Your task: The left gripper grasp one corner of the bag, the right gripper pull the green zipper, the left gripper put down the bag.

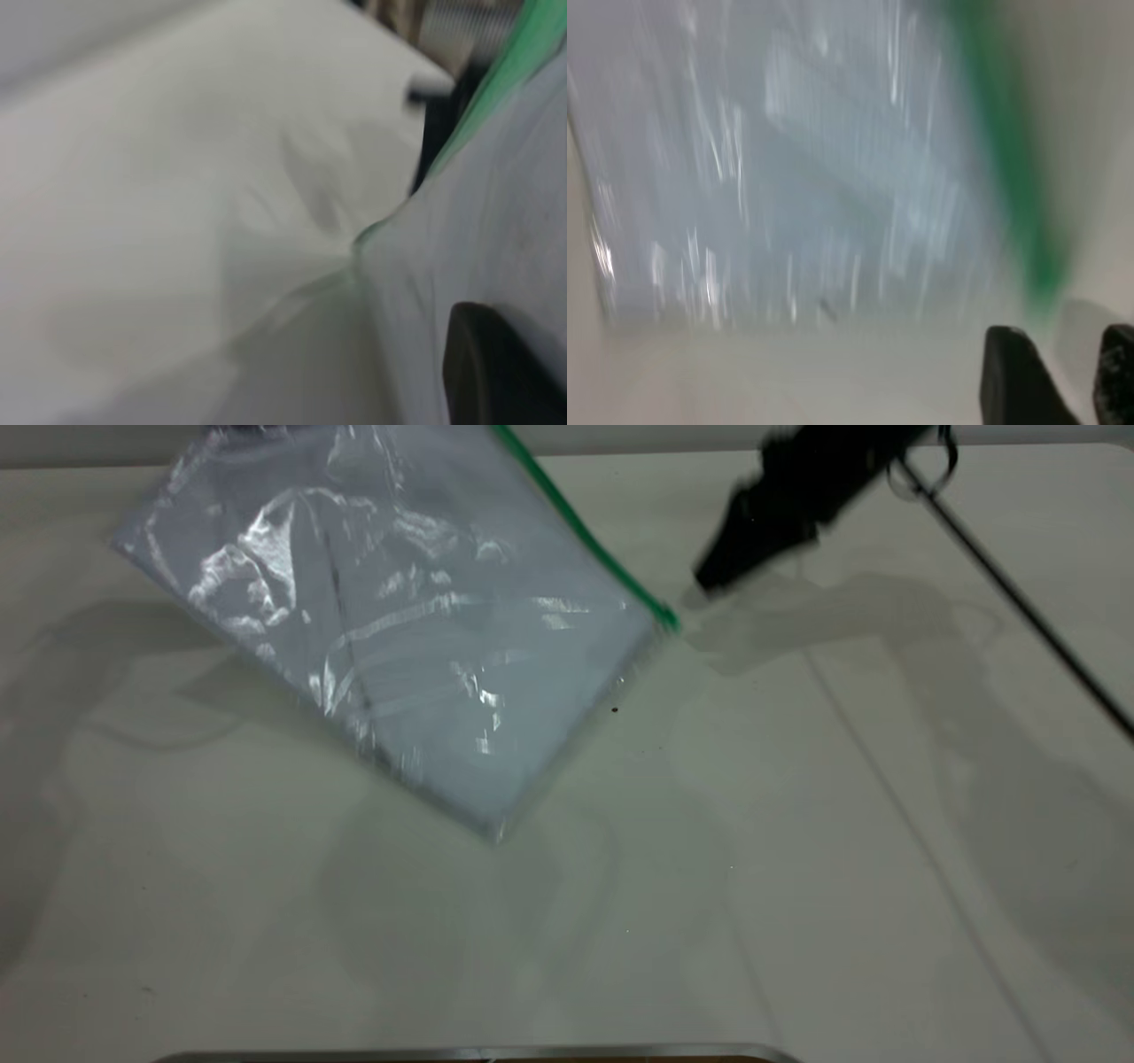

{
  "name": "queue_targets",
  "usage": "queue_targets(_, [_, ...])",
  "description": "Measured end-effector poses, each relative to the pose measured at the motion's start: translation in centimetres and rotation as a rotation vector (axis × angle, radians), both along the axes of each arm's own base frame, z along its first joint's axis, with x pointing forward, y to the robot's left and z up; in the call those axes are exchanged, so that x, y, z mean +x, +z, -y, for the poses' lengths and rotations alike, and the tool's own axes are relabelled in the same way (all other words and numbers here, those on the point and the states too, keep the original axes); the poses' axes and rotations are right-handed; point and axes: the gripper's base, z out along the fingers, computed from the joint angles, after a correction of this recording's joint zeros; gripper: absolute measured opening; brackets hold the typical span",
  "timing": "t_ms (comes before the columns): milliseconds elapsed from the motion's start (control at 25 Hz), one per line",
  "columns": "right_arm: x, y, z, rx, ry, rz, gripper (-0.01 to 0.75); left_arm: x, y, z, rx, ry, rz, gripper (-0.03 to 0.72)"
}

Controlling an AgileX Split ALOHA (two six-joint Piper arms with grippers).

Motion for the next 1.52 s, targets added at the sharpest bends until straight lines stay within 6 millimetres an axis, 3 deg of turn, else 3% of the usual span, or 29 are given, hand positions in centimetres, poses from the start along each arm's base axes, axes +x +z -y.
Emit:
queue_targets(160, [-0.3, 4.6, -1.2, 0.162, 0.023, -0.019, 0.321, 0.0, -3.2, 1.5, 0.039, 0.055, -0.126, 0.08])
queue_targets(280, [-0.7, 7.1, -2.2, 0.246, 0.043, -0.035, 0.322, 0.0, -4.3, 3.0, 0.078, 0.079, -0.148, 0.168])
queue_targets(360, [-0.9, 9.4, -2.5, 0.263, 0.037, -0.017, 0.322, -0.1, -4.3, 4.1, 0.084, 0.066, -0.149, 0.272])
queue_targets(480, [-1.4, 14.6, -2.4, 0.268, 0.028, 0.044, 0.322, -0.2, -3.8, 5.1, 0.078, 0.052, -0.16, 0.425])
queue_targets(600, [-2.8, 20.5, -1.8, 0.223, -0.006, 0.095, 0.322, 0.0, -1.8, 4.7, 0.066, 0.065, -0.181, 0.501])
queue_targets(680, [-4.4, 24.9, -1.2, 0.177, -0.037, 0.139, 0.322, 0.1, 0.7, 3.7, 0.07, 0.075, -0.174, 0.512])
queue_targets(880, [-10.2, 35.3, 1.0, 0.072, -0.176, 0.267, 0.322, -0.4, 10.1, 0.5, 0.129, 0.143, -0.115, 0.518])
queue_targets(1040, [-17.7, 43.9, 3.2, 0.069, -0.303, 0.436, 0.322, -2.9, 18.5, 0.1, 0.204, 0.171, -0.032, 0.519])
queue_targets(1160, [-25.5, 49.0, 5.3, 0.071, -0.391, 0.592, 0.322, -6.0, 24.7, 0.1, 0.261, 0.177, 0.054, 0.516])
queue_targets(1240, [-30.5, 50.1, 6.8, 0.051, -0.458, 0.653, 0.322, -8.3, 28.3, 0.1, 0.295, 0.189, 0.101, 0.507])
queue_targets(1320, [-35.0, 49.8, 8.2, 0.024, -0.528, 0.686, 0.322, -11.0, 31.7, -0.1, 0.34, 0.216, 0.162, 0.495])
queue_targets(1400, [-38.8, 48.1, 9.6, -0.022, -0.59, 0.7, 0.322, -13.3, 34.2, -0.2, 0.369, 0.246, 0.205, 0.487])
queue_targets(1520, [-41.7, 44.2, 11.0, -0.107, -0.662, 0.666, 0.322, -16.9, 37.3, -0.2, 0.387, 0.286, 0.221, 0.481])
